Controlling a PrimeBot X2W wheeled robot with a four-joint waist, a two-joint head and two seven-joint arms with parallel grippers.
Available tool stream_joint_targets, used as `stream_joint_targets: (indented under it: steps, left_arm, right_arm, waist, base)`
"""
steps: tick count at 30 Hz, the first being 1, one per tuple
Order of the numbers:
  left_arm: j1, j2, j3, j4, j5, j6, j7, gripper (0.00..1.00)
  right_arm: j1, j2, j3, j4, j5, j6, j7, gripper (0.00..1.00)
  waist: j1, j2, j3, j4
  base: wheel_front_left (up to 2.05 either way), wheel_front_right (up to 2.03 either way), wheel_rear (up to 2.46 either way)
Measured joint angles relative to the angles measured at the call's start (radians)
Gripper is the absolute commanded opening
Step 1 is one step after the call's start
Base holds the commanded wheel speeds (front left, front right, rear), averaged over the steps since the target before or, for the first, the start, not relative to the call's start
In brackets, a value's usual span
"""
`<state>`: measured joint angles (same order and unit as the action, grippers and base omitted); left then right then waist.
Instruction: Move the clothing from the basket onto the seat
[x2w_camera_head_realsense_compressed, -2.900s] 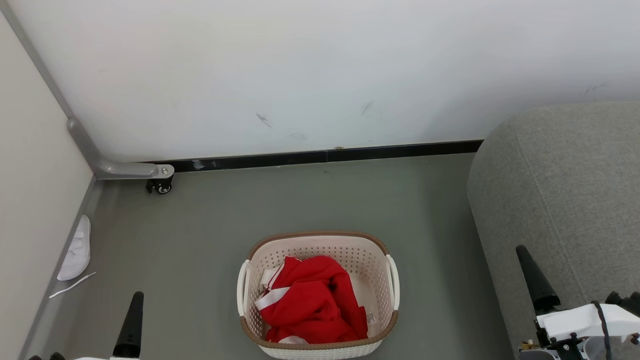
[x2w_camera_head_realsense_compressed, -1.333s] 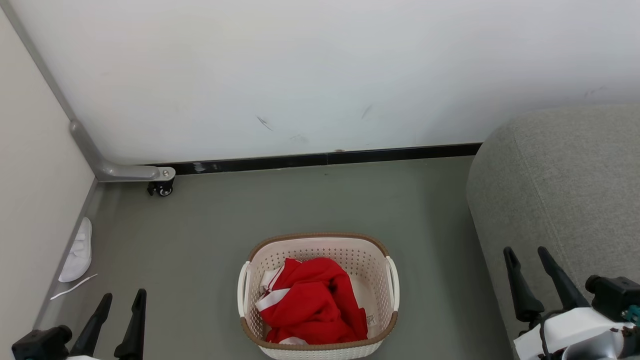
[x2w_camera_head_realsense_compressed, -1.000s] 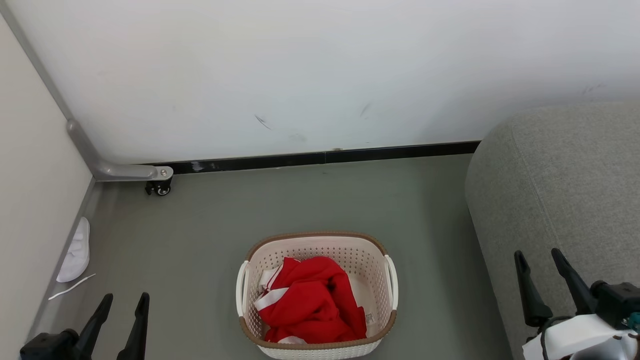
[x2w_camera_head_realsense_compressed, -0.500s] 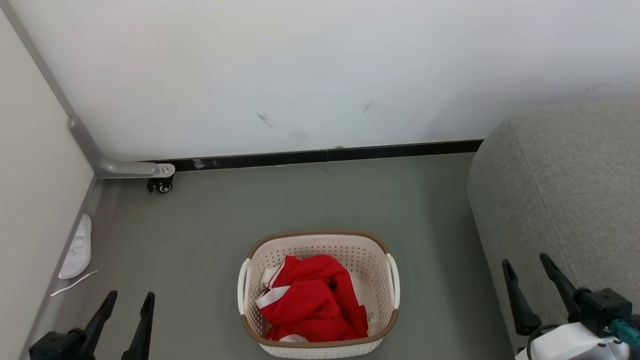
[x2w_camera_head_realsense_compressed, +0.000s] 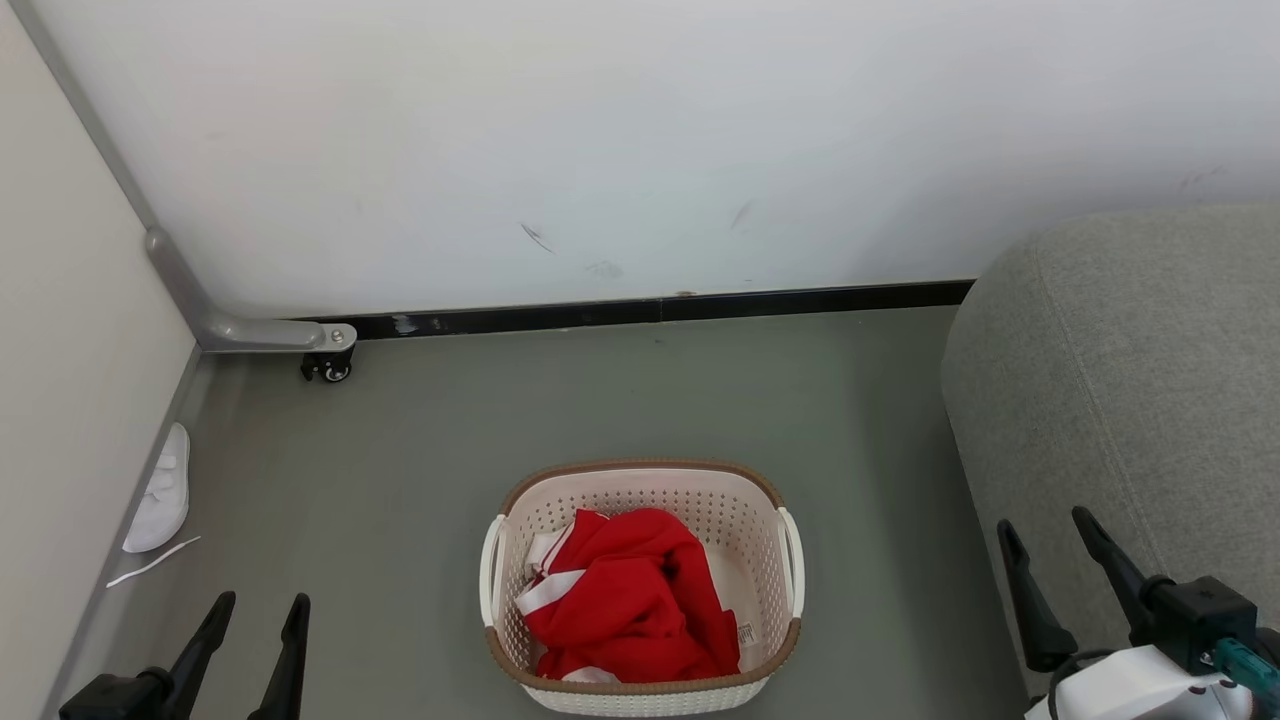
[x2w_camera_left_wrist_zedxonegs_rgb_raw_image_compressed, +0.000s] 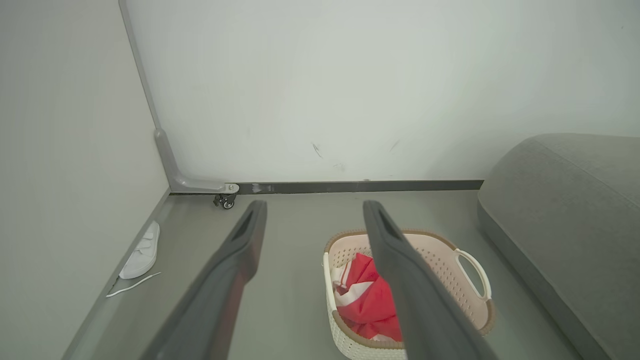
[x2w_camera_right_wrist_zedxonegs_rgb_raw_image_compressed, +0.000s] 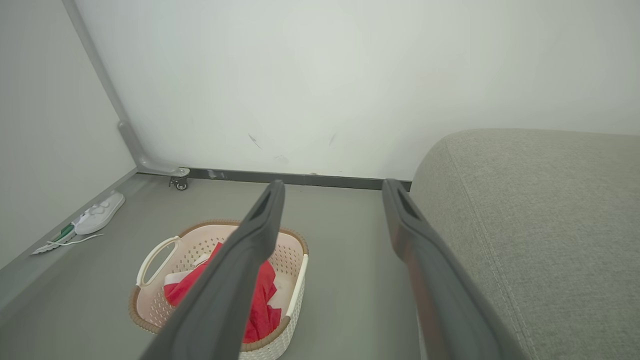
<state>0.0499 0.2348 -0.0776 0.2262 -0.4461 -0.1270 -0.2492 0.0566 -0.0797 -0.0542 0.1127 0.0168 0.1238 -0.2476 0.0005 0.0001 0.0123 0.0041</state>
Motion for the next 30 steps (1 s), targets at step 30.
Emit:
stream_joint_targets:
  steps: [30]
  left_arm:
    - [0.001,0.019,-0.041,-0.01,-0.012,0.0,0.0,1.0]
  right_arm:
    - [0.023,0.011,-0.01,-0.014,-0.008,0.0,0.0,1.0]
  waist:
    - [-0.0002,0.0,0.08,-0.021]
  base:
    - [0.0,0.0,0.0]
